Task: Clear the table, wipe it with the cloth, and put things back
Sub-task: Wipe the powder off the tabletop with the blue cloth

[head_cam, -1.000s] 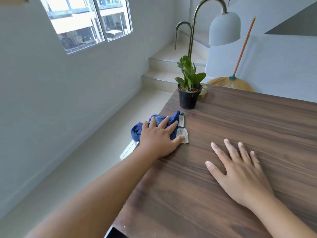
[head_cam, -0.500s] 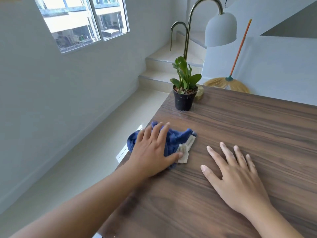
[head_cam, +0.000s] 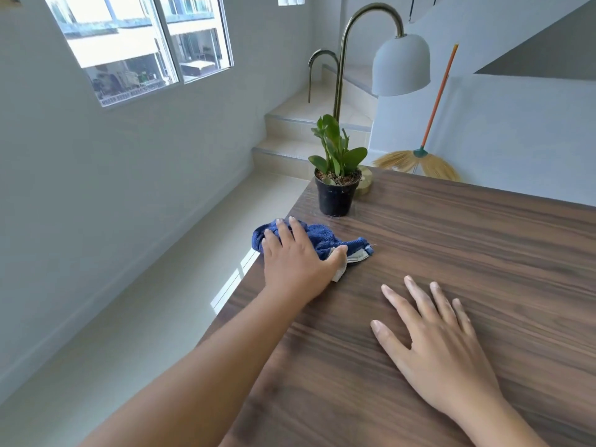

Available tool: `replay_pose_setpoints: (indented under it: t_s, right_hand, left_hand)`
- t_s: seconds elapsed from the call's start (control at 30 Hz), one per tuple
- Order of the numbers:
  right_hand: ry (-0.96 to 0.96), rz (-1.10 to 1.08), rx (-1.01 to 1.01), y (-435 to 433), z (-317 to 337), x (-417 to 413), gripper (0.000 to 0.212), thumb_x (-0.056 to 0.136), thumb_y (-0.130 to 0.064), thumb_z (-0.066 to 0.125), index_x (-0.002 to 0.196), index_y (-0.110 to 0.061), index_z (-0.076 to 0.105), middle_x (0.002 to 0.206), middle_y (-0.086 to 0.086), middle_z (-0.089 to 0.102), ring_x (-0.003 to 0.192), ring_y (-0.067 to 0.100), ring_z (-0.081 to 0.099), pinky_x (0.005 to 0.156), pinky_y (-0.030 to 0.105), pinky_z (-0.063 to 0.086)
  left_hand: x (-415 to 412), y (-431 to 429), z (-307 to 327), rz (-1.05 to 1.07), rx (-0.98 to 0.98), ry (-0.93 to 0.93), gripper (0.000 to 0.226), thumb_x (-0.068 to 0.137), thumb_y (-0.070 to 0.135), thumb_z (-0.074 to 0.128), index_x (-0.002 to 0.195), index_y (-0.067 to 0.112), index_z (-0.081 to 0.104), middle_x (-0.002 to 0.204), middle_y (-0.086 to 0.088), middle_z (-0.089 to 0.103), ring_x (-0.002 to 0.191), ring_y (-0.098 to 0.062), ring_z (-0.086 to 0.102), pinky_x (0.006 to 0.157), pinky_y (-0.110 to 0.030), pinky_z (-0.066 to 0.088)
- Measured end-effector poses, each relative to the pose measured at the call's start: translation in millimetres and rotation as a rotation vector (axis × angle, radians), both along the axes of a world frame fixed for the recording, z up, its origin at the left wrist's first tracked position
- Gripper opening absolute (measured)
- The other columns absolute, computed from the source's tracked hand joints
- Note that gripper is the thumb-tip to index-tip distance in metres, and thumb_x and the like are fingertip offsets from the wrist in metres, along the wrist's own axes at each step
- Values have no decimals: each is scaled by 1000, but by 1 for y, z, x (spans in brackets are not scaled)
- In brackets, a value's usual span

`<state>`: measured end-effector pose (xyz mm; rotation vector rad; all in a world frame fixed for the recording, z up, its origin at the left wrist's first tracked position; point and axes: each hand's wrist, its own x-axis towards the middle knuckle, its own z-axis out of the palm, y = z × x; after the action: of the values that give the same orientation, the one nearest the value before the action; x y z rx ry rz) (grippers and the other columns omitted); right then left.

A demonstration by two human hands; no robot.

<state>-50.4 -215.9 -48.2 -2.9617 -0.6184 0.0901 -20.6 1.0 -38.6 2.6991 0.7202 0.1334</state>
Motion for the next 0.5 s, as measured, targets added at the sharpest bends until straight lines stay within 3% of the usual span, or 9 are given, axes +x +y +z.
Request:
replay_pose_setpoints:
  t_s: [0.07,0.13,0.27,0.33,0.43,0.5]
  right_hand:
    - [1,0,-2,-1,0,-1,80,72,-77,-9,147,-50,1,161,-13,-7,148,19,-9,119,41,-1]
    - [9,0,17,-1,0,-2,81,71,-77,-9,147,-51,2,161,-13,-7,148,18,-11,119,41,-2]
    - [13,1,33,-2,1,-2,79,73,-77,-6,147,-51,4,161,-14,-5,148,17,-10,119,41,-2]
    - [7,-2,39,-1,1,-2,79,73,-77,-5,147,-51,5,161,-13,-4,148,17,-10,119,40,-2]
    - [8,-13,47,1,1,-2,79,72,-77,-5,147,-51,8,161,-14,-3,148,17,-9,119,40,-2]
    - [8,-11,44,1,0,-2,80,72,-77,-6,147,-52,7,161,-14,-3,148,16,-9,119,40,-2]
  left_hand:
    - [19,7,0,-66,63,-5,100,77,78,34,149,10,19,156,-11,23,143,-36,13,117,-43,13]
    - [39,22,3,-184,91,-48,78,78,67,43,138,17,39,145,-4,42,135,-28,29,112,-38,24]
    - [38,47,16,-474,-30,-73,55,79,39,57,132,24,52,133,5,53,124,-15,43,95,-24,34]
    - [23,52,14,-591,-56,-107,55,76,37,57,129,26,53,128,8,54,120,-14,46,92,-21,34]
    - [20,53,5,-496,-64,-111,59,76,48,52,129,24,47,143,6,40,131,-14,36,102,-26,29]
    - [32,47,4,-337,-60,-106,52,75,54,54,116,23,46,125,5,46,117,-17,44,89,-30,36]
